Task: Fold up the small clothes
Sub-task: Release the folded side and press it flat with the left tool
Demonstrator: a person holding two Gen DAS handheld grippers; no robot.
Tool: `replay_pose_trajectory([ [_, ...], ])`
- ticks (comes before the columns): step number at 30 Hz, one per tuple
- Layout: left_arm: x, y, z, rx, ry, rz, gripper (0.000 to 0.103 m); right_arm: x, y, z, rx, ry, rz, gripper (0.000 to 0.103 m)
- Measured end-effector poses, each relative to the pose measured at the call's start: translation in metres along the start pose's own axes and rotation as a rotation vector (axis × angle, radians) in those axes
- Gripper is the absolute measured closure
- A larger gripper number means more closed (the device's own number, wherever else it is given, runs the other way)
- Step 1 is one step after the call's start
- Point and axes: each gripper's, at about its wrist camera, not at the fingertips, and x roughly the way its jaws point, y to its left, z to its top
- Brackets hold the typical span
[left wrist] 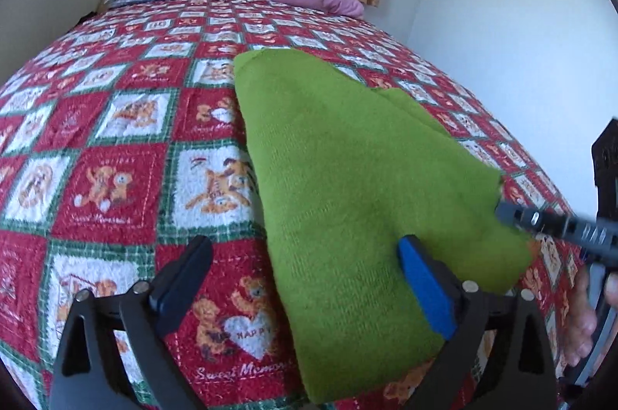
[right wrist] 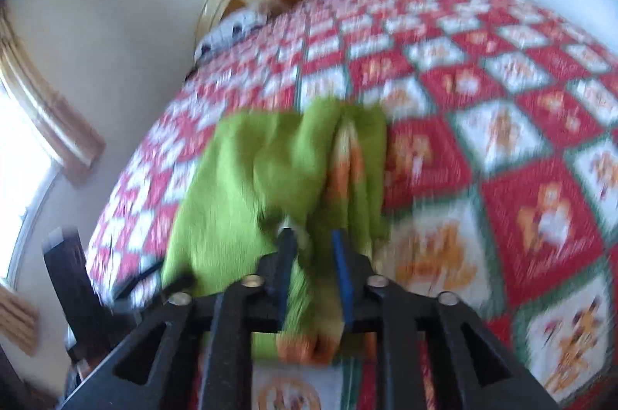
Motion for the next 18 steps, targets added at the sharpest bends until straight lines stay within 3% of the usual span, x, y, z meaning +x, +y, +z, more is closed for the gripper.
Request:
replay_pose_trajectory([
  [5, 0.003, -0.014, -0.003, 0.058, 0.001, 0.003, 0.003, 0.039, 0.015, 0.05, -0.006, 0.009, -0.033, 0.077],
  [9, 0.004, -0.021, -0.007, 0.102, -0.006, 0.021, 0.003, 0.091, 0.015, 0.068, -0.033, 0.121, -0.074, 0.077],
  [10, 0.004, -0.02, -0.008, 0.101, -0.006, 0.017, 0.003, 0.099, 0.015, 0.071, -0.039, 0.131, -0.07, 0.082],
  [11, 0.004, -0.018, -0.008, 0.093, -0.006, 0.012, 0.002, 0.1, 0.016, 0.071, -0.055, 0.125, -0.071, 0.098],
  [14, 0.003, -0.015, -0.008, 0.08, -0.009, -0.006, 0.001, 0.102, 0.028, 0.074, -0.133, 0.118, -0.116, 0.099],
  [18, -0.001, -0.014, -0.008, 0.078, -0.033, -0.043, 0.0, 0.093, 0.02, 0.084, -0.12, 0.067, -0.165, 0.1],
])
